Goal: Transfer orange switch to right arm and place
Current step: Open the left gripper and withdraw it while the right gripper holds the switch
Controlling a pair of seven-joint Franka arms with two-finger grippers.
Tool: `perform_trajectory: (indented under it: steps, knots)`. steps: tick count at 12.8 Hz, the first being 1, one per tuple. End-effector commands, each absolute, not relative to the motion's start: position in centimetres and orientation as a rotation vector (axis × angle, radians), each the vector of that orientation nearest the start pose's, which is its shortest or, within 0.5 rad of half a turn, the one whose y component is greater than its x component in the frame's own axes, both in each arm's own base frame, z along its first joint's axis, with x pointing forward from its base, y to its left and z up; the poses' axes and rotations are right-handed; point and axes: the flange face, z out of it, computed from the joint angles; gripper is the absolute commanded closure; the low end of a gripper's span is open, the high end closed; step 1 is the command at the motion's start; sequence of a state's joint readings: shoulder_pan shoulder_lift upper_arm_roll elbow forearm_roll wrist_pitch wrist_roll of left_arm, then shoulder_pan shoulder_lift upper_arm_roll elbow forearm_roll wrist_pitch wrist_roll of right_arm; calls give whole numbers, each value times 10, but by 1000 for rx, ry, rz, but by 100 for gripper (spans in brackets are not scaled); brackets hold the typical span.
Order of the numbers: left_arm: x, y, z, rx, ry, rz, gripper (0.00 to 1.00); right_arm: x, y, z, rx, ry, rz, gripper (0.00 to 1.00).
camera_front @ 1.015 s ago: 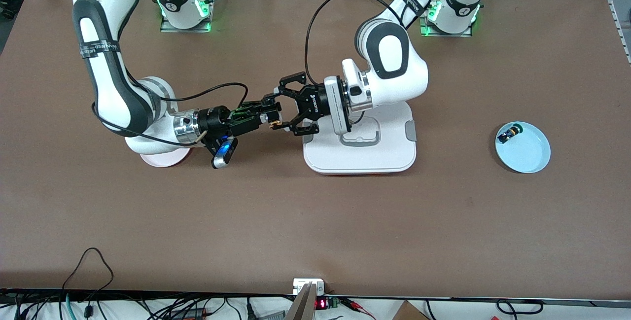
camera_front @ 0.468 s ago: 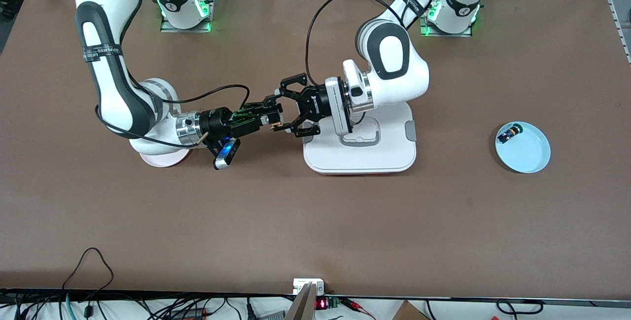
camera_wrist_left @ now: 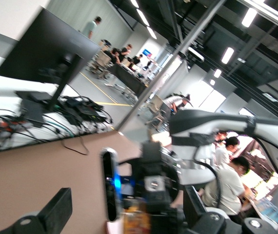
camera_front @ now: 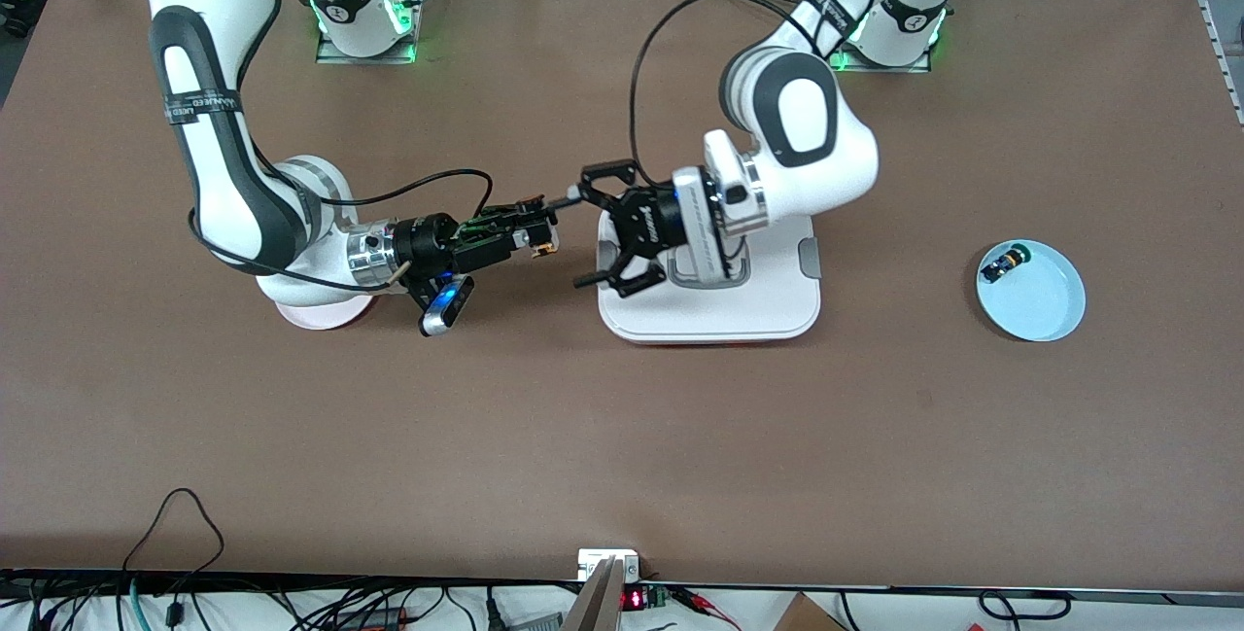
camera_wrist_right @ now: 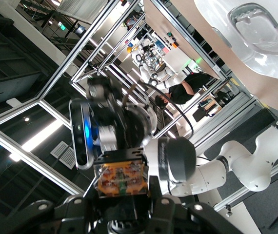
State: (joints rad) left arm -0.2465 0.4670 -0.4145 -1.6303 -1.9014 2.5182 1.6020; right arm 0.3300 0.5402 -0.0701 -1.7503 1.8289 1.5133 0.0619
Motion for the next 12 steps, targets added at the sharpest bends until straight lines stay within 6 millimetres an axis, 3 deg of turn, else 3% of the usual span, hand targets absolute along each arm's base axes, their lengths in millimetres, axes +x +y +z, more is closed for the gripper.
perform_trajectory:
  steps: [1, 2, 4, 8, 9, 12]
  knots:
    - [592, -333, 417, 1748, -448, 968, 0, 609, 282, 340, -1348, 408, 736, 73]
    - [601, -302, 420, 1775, -429, 1006, 0, 608, 280, 341, -1377, 387, 728, 74]
    - [619, -209, 408, 1860, -314, 1072, 0, 610, 281, 349, -1430, 344, 715, 74]
    - [642, -76, 384, 1973, -117, 1167, 0, 618, 266, 359, -1545, 289, 687, 74]
    - [645, -50, 385, 2021, -163, 1189, 0, 619, 258, 359, -1567, 283, 679, 74]
    - [640, 57, 383, 2108, -439, 1133, 0, 617, 237, 353, -1701, 186, 635, 74]
